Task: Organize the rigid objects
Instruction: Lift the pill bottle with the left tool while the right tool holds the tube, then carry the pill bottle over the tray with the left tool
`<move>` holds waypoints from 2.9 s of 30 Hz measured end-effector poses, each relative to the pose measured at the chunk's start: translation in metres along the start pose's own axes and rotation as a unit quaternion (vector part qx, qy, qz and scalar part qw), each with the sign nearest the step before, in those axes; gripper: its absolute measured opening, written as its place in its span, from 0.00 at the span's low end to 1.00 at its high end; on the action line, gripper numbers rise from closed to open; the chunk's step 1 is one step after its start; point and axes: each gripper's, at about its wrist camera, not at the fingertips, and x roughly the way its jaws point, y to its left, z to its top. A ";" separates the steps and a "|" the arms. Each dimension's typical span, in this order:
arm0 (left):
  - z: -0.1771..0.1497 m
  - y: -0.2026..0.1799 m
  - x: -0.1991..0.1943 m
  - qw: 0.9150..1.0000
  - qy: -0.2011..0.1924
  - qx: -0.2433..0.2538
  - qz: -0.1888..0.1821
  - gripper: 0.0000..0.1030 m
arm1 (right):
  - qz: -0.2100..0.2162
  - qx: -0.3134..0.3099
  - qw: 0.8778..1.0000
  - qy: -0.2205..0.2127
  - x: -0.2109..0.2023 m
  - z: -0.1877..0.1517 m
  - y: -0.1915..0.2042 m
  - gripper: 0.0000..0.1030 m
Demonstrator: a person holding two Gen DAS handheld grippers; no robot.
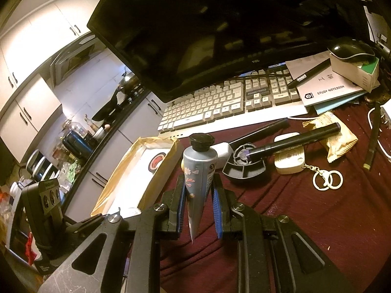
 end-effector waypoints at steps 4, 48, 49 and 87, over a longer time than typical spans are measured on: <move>0.000 0.001 -0.001 1.000 -0.001 -0.001 0.000 0.59 | 0.002 -0.004 1.000 0.000 0.001 0.001 0.003 0.17; -0.005 0.033 -0.025 0.999 -0.027 -0.036 0.015 0.59 | 0.024 -0.044 0.999 0.012 0.018 0.001 0.045 0.17; -0.006 0.035 -0.026 0.999 -0.028 -0.038 0.017 0.59 | 0.025 -0.045 0.999 0.013 0.018 0.000 0.046 0.17; -0.041 0.115 -0.018 0.991 0.041 -0.057 0.112 0.60 | 0.067 -0.089 0.993 0.036 0.064 0.010 0.103 0.17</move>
